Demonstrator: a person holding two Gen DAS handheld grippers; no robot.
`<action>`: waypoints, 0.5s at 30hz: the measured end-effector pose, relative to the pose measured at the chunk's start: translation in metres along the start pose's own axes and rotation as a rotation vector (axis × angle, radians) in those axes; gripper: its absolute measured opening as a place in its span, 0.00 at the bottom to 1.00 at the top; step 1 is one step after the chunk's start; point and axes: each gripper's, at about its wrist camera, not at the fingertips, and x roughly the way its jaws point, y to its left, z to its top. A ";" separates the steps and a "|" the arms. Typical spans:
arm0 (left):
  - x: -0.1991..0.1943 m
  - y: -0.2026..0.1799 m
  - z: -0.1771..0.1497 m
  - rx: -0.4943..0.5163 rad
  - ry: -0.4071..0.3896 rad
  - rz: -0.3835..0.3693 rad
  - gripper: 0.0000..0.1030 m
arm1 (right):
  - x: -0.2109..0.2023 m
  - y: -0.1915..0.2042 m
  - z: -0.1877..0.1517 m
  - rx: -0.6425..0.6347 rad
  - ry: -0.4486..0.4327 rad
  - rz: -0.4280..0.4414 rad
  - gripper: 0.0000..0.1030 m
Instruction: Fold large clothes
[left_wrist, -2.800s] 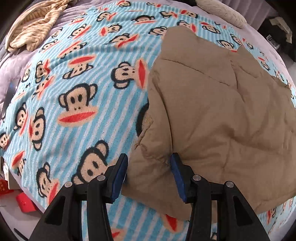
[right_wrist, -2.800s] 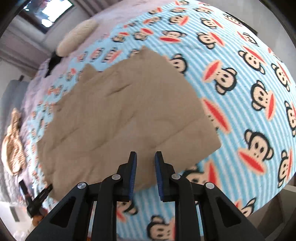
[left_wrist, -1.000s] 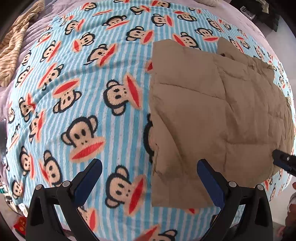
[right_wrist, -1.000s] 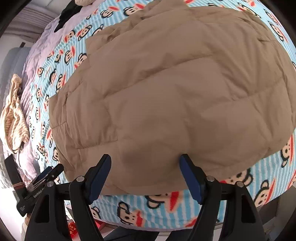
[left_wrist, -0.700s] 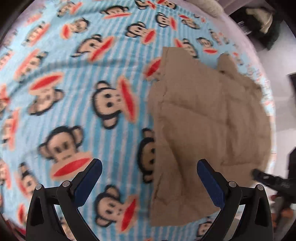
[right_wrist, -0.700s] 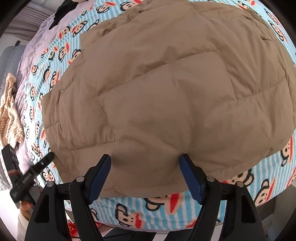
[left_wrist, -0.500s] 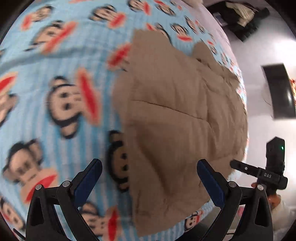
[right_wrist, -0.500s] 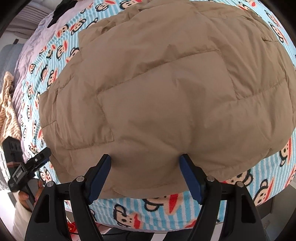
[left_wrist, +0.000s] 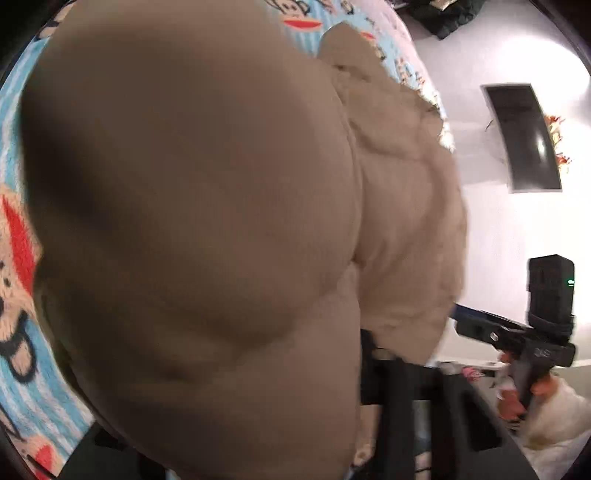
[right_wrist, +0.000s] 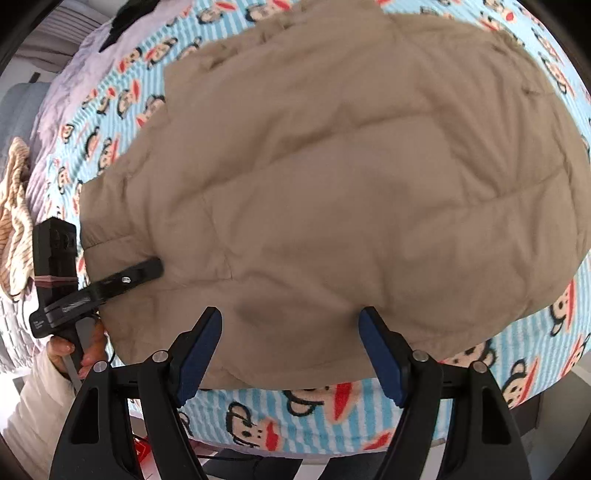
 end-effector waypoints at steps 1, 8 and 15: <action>-0.004 -0.005 0.000 0.009 -0.006 0.006 0.28 | -0.007 -0.002 0.002 -0.007 -0.033 -0.005 0.77; -0.037 -0.066 -0.007 0.069 -0.080 -0.016 0.25 | -0.022 -0.019 0.039 -0.042 -0.199 0.021 0.15; -0.051 -0.157 -0.001 0.078 -0.156 -0.041 0.25 | 0.017 -0.019 0.110 -0.092 -0.217 0.125 0.12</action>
